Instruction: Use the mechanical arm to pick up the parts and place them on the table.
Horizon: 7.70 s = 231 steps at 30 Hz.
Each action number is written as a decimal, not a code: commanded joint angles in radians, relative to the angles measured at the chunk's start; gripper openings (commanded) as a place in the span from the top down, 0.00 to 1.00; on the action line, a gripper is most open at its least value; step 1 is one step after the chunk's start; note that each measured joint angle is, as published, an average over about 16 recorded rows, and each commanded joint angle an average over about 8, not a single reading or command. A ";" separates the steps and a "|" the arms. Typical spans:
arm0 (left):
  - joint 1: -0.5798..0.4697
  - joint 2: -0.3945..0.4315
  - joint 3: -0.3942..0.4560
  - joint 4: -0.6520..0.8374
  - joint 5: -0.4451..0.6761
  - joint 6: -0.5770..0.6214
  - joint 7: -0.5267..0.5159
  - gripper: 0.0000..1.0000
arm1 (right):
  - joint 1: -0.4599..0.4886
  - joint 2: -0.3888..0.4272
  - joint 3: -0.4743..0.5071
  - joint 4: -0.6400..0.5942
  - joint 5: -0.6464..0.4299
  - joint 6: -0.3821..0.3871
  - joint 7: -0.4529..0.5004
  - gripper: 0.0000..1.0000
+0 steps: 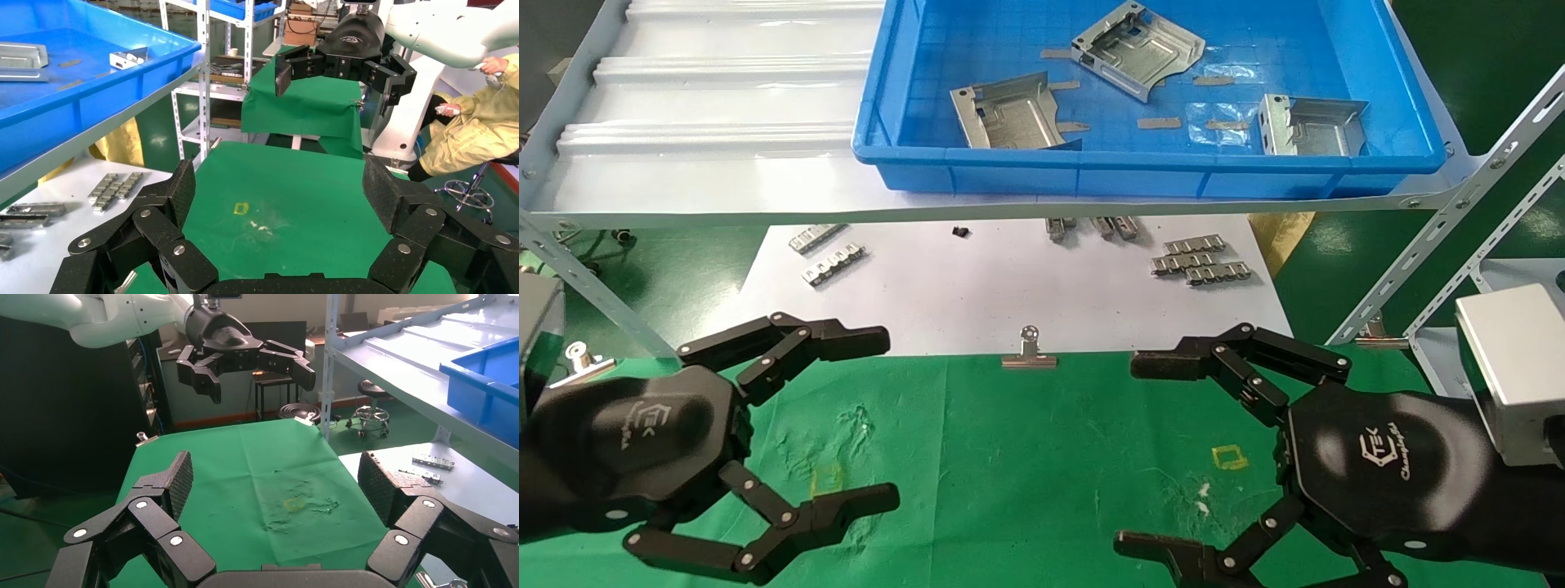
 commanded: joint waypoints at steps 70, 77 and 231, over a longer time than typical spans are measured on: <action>0.000 0.000 0.000 0.000 0.000 0.000 0.000 1.00 | 0.013 -0.007 0.001 -0.006 -0.007 0.008 -0.005 0.00; 0.000 0.000 0.000 0.000 0.000 0.000 0.000 1.00 | 0.193 -0.084 -0.026 -0.096 -0.118 0.092 -0.008 0.00; 0.000 0.000 0.000 0.000 0.000 0.000 0.000 0.00 | 0.670 -0.283 -1.036 -0.819 -0.482 0.141 -0.602 0.16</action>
